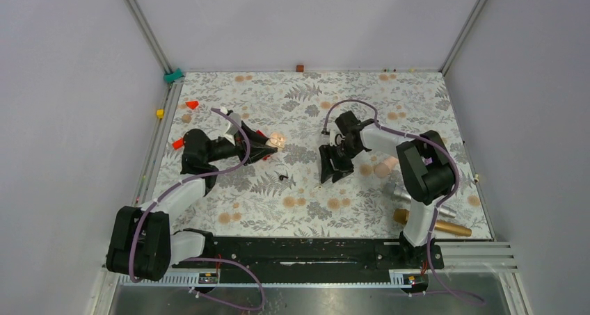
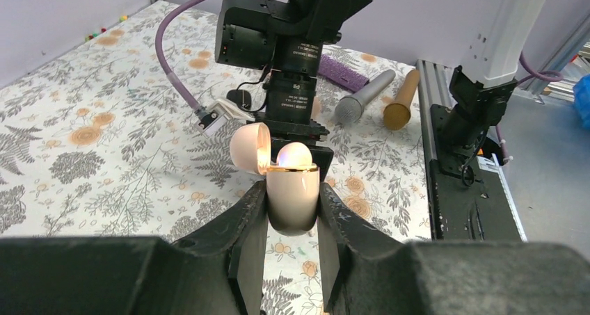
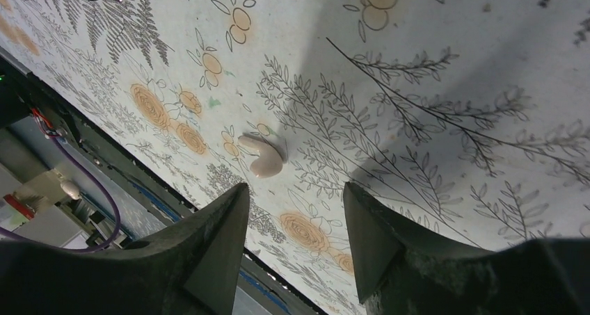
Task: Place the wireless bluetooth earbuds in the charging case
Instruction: Pick up the earbud from the center of the board.
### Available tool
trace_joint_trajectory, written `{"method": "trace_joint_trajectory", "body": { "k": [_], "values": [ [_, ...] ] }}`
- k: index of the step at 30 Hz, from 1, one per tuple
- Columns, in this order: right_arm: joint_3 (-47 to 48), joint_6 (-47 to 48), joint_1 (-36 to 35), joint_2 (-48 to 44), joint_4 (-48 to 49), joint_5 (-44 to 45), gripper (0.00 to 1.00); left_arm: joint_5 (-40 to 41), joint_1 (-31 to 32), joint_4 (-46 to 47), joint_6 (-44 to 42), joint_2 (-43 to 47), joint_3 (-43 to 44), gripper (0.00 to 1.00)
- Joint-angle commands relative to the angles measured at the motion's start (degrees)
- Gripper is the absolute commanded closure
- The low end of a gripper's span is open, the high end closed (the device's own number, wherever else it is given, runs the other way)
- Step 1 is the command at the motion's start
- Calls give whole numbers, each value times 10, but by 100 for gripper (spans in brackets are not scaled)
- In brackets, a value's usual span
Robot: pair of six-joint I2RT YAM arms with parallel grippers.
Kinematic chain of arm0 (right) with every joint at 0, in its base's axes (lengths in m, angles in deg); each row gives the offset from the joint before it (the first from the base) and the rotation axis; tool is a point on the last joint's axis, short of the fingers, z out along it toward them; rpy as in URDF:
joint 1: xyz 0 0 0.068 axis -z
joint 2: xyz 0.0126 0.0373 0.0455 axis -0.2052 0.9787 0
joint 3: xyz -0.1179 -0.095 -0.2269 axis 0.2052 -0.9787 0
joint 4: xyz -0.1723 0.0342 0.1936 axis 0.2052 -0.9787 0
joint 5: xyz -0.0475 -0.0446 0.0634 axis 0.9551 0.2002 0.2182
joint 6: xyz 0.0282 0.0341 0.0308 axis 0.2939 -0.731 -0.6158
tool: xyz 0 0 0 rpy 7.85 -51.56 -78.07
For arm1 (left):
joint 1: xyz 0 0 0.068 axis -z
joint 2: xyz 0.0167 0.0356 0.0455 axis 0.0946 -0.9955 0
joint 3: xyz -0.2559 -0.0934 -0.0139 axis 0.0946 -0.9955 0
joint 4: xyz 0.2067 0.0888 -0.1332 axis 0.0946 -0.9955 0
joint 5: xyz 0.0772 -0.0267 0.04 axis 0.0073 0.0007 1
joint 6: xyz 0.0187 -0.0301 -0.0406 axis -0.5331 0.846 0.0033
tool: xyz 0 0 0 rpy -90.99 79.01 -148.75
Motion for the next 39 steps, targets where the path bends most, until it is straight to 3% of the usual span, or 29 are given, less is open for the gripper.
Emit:
{"method": "trace_joint_trajectory", "body": {
  "k": [1, 16, 26, 31, 39],
  "values": [
    [3, -14, -23, 18, 20, -11, 41, 22, -2, -18, -37, 10, 16, 100],
    [-4, -24, -44, 45, 36, -8, 47, 24, -1, -21, -40, 14, 15, 100],
    [-6, -31, -44, 47, 45, 23, 61, 26, -2, -21, -43, 17, 15, 100],
    [-5, -24, -44, 36, 45, 31, 80, 27, -2, -21, -43, 18, 14, 100],
    [32, 23, -44, -63, 26, 56, 85, 36, -1, 18, -7, 8, 6, 100]
  ]
}}
